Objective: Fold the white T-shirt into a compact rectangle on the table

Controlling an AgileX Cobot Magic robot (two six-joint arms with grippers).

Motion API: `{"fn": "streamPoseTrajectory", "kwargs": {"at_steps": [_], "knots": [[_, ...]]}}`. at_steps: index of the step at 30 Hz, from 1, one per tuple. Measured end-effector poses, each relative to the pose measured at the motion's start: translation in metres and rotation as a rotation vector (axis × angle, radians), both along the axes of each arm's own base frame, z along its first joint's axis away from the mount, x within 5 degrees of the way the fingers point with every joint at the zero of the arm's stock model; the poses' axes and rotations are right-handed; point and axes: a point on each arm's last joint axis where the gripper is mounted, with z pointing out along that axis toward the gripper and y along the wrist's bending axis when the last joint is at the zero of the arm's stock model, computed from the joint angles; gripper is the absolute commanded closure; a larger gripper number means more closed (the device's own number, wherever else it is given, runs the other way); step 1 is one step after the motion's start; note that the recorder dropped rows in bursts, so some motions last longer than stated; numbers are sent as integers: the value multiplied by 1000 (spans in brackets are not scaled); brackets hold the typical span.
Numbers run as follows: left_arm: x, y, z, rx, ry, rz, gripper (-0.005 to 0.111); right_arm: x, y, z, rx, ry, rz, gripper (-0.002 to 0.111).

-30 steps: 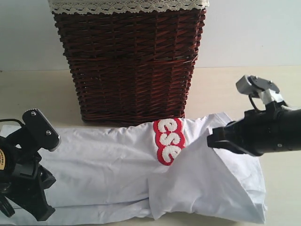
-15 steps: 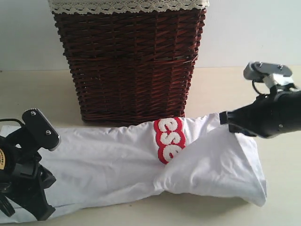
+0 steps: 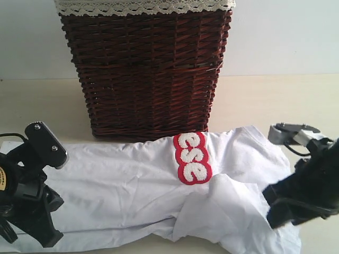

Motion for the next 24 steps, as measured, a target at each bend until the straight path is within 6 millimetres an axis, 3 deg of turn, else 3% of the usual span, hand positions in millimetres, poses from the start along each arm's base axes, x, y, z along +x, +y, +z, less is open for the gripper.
{"fn": "streamPoseTrajectory", "kwargs": {"at_steps": [5, 10, 20, 24], "knots": [[0, 0, 0, -7, 0, 7, 94, -11, -11, -4, -123, 97, 34, 63], [0, -1, 0, -18, 0, 16, 94, -9, -9, -9, -99, 110, 58, 63], [0, -1, 0, -22, 1, 21, 94, 3, -3, -42, -43, 149, 28, 63], [0, -1, 0, -22, 1, 21, 94, 4, -1, -44, -12, 151, 24, 73]]}}
